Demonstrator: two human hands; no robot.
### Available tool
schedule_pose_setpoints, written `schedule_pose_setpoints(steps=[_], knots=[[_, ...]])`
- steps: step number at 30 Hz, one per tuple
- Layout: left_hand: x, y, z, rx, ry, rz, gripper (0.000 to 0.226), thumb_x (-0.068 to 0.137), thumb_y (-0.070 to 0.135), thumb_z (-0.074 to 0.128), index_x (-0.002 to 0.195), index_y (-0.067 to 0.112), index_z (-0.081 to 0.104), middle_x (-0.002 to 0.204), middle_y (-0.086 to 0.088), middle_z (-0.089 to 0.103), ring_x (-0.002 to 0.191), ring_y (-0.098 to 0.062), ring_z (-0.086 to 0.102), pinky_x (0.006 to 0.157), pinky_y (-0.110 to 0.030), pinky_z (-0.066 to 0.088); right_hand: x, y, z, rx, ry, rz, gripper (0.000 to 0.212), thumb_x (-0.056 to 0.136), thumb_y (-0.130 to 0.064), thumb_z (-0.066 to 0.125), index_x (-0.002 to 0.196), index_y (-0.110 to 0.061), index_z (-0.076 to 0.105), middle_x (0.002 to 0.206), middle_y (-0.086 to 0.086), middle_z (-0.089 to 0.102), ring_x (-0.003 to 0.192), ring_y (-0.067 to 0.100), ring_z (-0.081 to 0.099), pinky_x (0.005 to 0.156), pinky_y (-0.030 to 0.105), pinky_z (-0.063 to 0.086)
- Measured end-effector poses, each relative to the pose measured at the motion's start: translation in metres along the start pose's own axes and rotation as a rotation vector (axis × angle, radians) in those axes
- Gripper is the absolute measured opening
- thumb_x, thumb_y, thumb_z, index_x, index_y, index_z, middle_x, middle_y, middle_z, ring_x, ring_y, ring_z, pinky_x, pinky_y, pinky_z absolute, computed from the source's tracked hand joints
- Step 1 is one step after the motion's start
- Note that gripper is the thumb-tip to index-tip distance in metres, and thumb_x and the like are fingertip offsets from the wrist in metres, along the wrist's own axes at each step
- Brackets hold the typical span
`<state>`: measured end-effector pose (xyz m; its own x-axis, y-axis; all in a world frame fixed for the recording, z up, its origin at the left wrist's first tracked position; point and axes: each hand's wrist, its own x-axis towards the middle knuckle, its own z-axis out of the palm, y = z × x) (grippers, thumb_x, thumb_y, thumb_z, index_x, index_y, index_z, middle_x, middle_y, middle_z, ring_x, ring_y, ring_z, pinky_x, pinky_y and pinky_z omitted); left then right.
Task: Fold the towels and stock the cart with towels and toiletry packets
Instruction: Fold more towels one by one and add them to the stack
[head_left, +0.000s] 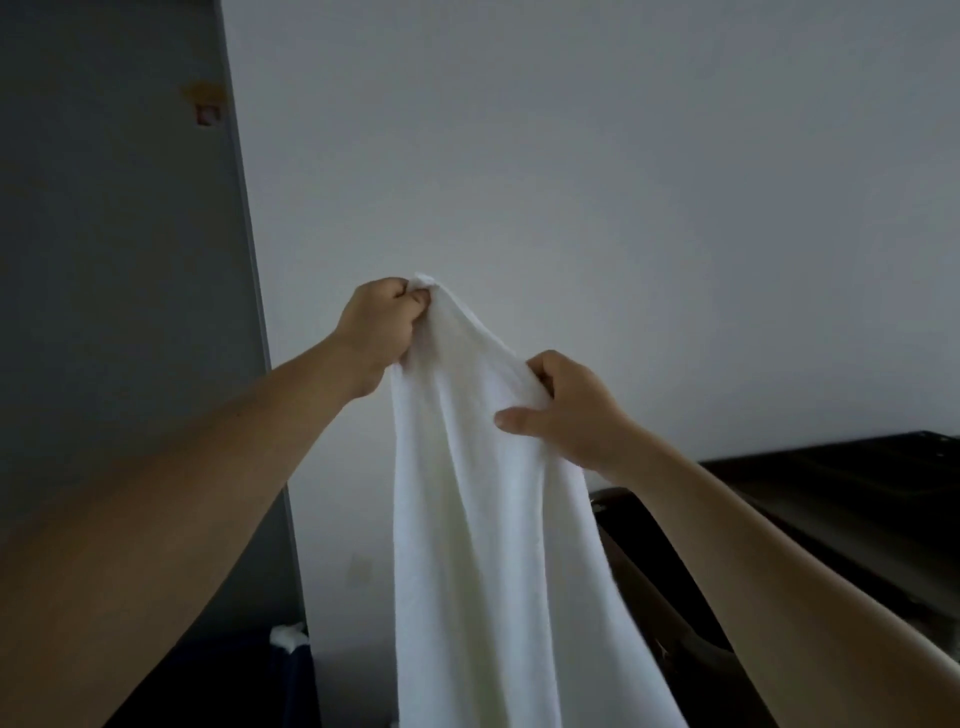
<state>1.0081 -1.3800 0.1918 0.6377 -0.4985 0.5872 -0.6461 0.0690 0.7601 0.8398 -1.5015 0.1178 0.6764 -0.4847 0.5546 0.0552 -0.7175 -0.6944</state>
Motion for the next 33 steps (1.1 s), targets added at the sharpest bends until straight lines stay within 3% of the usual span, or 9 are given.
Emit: schedule_pose_setpoints(steps=[5,10,14,17,20,25,28,30,33], knots=[[-0.015,-0.002,0.005,-0.038,-0.085,0.045,0.041,0.103,0.028,0.047,0.098,-0.012,0.055,0.083,-0.008,0.050,0.076,-0.021,0.046,0.070,-0.037,0.038,-0.013,0.014,0.003,0.220,0.138,-0.049,0.036,0.071,-0.023,0.086,0.092,-0.033,0.058,0.084,-0.011,0.064,0.065,-0.003,0.059,0.058,0.015,0.049],[-0.029,-0.002,0.021,0.086,-0.188,0.118,0.032,0.102,0.030,0.048,0.095,0.003,0.064,0.080,-0.004,0.059,0.070,-0.014,0.053,0.065,-0.030,0.044,-0.021,0.024,0.007,0.410,0.128,-0.027,0.032,0.064,-0.030,0.080,0.089,-0.040,0.063,0.070,-0.012,0.061,0.067,0.012,0.058,0.067,0.034,0.052],[-0.037,-0.005,0.031,0.165,-0.266,0.172,0.029,0.102,0.028,0.047,0.079,0.013,0.059,0.072,0.003,0.056,0.063,-0.010,0.049,0.062,-0.028,0.042,-0.026,0.034,0.012,0.337,0.228,-0.026,0.029,0.072,-0.026,0.081,0.085,-0.042,0.061,0.065,-0.018,0.056,0.057,0.002,0.051,0.057,0.020,0.046],[-0.041,-0.006,0.035,0.220,-0.306,0.203,0.034,0.102,0.028,0.047,0.088,-0.002,0.056,0.075,-0.003,0.053,0.066,-0.013,0.046,0.061,-0.029,0.040,-0.033,0.042,0.014,0.292,0.265,-0.006,0.026,0.082,-0.026,0.077,0.089,-0.045,0.060,0.081,-0.021,0.064,0.060,0.003,0.060,0.055,0.018,0.052],[-0.043,-0.006,0.036,0.230,-0.341,0.245,0.033,0.102,0.028,0.047,0.080,0.004,0.051,0.069,0.001,0.048,0.058,-0.006,0.041,0.054,-0.020,0.035,-0.038,0.047,0.016,0.208,0.302,-0.010,0.022,0.089,-0.026,0.072,0.087,-0.046,0.063,0.089,-0.025,0.066,0.069,0.007,0.065,0.060,0.018,0.053],[-0.044,-0.005,0.038,0.268,-0.331,0.299,0.031,0.103,0.025,0.046,0.074,0.013,0.046,0.064,0.004,0.044,0.051,-0.002,0.037,0.048,-0.014,0.032,-0.051,0.054,0.025,0.064,0.373,-0.148,0.036,0.093,-0.014,0.068,0.086,-0.047,0.055,0.094,-0.029,0.062,0.059,0.001,0.060,0.055,0.007,0.043],[-0.041,-0.005,0.037,0.298,-0.273,0.303,0.031,0.103,0.024,0.046,0.074,0.013,0.046,0.064,0.003,0.044,0.051,-0.003,0.037,0.049,-0.017,0.031,-0.062,0.057,0.029,0.054,0.307,-0.137,0.037,0.092,-0.012,0.064,0.080,-0.047,0.062,0.085,-0.029,0.065,0.066,-0.004,0.062,0.057,0.005,0.043],[-0.037,-0.005,0.033,0.297,-0.206,0.290,0.031,0.103,0.022,0.046,0.074,0.011,0.049,0.066,0.002,0.048,0.057,-0.008,0.041,0.055,-0.025,0.035,-0.076,0.062,0.034,0.098,0.240,-0.142,0.033,0.092,-0.018,0.060,0.080,-0.049,0.065,0.082,-0.032,0.066,0.071,-0.008,0.062,0.061,0.003,0.042],[-0.029,-0.006,0.026,0.325,-0.115,0.249,0.031,0.103,0.021,0.046,0.088,-0.003,0.059,0.076,-0.008,0.056,0.068,-0.019,0.048,0.062,-0.032,0.037,-0.100,0.077,0.043,0.024,0.202,-0.144,0.020,0.087,-0.046,0.055,0.069,-0.050,0.062,0.080,-0.025,0.062,0.068,0.001,0.060,0.061,0.008,0.040]])
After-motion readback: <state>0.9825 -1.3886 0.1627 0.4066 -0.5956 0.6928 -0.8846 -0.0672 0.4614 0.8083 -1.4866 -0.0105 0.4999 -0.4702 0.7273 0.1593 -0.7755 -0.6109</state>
